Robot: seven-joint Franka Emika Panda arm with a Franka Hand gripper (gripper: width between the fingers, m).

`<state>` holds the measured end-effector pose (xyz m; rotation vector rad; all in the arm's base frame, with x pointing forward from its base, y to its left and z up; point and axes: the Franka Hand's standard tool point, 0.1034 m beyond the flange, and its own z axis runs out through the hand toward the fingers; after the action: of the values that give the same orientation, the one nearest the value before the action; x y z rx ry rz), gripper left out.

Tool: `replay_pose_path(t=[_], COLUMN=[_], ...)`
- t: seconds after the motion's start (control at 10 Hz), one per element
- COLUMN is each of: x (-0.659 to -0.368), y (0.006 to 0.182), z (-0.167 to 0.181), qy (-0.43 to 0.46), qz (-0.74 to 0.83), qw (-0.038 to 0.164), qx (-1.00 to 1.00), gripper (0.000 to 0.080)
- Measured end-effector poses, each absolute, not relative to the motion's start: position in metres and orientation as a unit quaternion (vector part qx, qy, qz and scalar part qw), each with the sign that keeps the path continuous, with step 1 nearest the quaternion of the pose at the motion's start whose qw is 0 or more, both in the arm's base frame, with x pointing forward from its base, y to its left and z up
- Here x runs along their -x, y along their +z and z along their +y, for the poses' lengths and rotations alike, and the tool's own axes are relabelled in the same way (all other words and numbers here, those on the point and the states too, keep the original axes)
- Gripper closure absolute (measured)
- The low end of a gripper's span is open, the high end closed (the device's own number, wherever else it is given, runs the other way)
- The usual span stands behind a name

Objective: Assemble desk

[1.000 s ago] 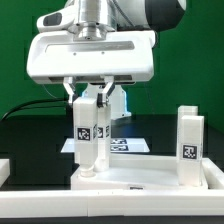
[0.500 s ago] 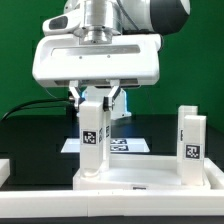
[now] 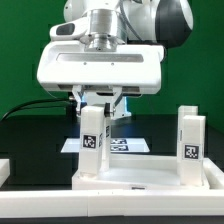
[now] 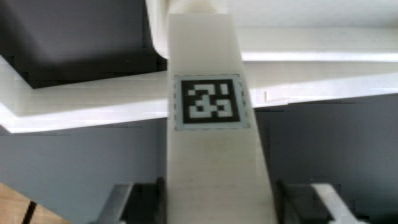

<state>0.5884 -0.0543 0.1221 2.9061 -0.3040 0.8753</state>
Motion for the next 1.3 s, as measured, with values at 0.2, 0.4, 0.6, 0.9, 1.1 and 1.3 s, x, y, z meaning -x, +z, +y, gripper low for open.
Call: replay_pose_path(t=[0.2, 0.4, 0.6, 0.9, 1.1, 1.3], x=[-0.5886, -0.5885, -0.5885, -0.5885, -0.5885, -0.5943], y=[0.1220, 0.1218, 0.1217, 0.1217, 0.1216, 0.1304], z=[-0.0551, -0.0552, -0.0552, -0.0552, -0.0545, -0.0535], qy=[0.286, 0.286, 0.285, 0.285, 0.283, 0.248], qz=[-0.100, -0.100, -0.100, -0.100, -0.100, -0.109], qw=[0.045, 0.045, 0.045, 0.045, 0.043, 0.005], qx=[-0.952, -0.952, -0.952, -0.952, -0.953, -0.963], gripper=[0.0444, 0.0184, 0.0157, 0.0150, 0.0150, 0.0150])
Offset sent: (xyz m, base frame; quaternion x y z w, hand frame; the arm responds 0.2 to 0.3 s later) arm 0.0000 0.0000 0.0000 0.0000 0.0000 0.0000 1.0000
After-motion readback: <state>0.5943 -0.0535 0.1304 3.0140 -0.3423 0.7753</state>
